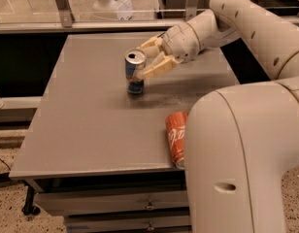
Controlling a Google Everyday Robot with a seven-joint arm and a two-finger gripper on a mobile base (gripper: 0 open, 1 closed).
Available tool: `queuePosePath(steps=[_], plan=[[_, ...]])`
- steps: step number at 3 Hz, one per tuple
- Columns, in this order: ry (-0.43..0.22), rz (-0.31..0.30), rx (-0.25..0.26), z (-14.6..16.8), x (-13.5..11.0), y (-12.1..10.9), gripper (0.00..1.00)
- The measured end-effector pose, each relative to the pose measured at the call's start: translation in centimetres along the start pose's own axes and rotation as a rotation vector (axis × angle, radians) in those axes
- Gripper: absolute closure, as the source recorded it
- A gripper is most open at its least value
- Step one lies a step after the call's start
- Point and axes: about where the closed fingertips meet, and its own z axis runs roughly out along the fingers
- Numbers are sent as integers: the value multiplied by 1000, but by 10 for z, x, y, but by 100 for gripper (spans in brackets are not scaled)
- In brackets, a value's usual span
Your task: Place redbull can upright
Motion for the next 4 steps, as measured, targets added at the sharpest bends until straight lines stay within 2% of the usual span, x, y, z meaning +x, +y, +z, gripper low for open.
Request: queuePosePath(steps=[1,2,3,4], plan=[[0,0,0,0,0,0,100],[23,4,-59,-10,9,4,100],[60,32,-71,-17,17,3,100],[98,84,-34,-8,12,2,100]])
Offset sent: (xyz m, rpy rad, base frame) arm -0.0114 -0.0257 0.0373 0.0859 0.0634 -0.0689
